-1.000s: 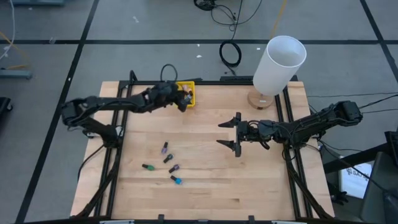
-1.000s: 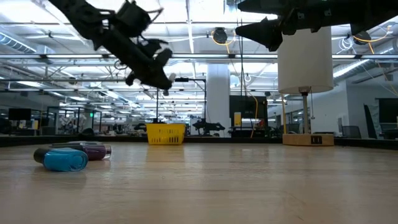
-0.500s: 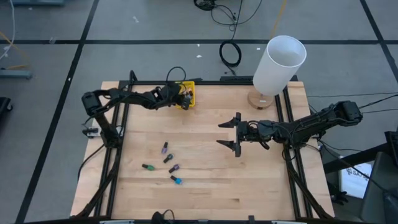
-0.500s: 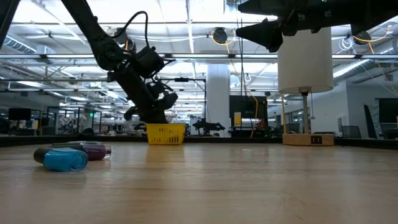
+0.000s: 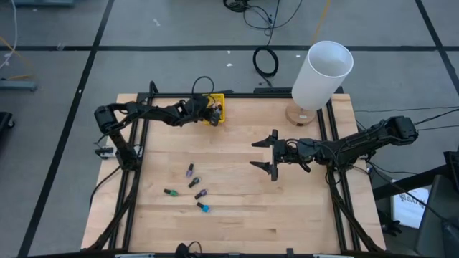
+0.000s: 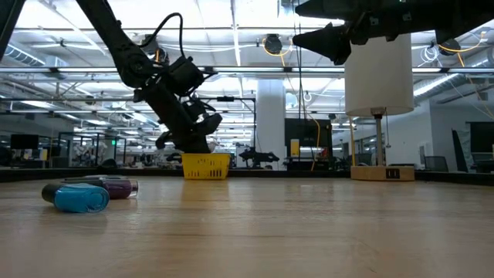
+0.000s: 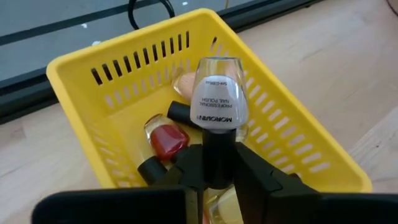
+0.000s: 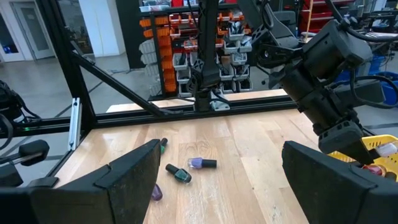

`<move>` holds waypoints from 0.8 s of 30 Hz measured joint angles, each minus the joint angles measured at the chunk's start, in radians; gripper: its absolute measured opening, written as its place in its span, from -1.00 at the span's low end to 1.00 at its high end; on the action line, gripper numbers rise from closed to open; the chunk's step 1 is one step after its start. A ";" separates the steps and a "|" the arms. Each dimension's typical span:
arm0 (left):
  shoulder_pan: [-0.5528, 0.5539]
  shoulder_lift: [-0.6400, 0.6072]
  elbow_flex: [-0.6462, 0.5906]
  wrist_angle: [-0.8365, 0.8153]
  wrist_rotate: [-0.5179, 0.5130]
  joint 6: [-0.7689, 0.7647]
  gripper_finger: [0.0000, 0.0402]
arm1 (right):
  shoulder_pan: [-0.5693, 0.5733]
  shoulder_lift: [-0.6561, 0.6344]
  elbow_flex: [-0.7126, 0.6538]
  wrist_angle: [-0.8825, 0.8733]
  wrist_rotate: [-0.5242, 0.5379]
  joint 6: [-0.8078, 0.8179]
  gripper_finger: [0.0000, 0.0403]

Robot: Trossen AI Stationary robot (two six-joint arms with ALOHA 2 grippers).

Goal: Pick & Place Nail Polish
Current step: Put the gray nail polish bottle into the yellow bin, then put the light green nail polish bottle into the yellow bin

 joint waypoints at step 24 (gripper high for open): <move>-0.004 -0.093 0.000 0.050 0.147 0.148 0.19 | 0.000 0.000 0.000 -0.022 0.000 0.000 0.59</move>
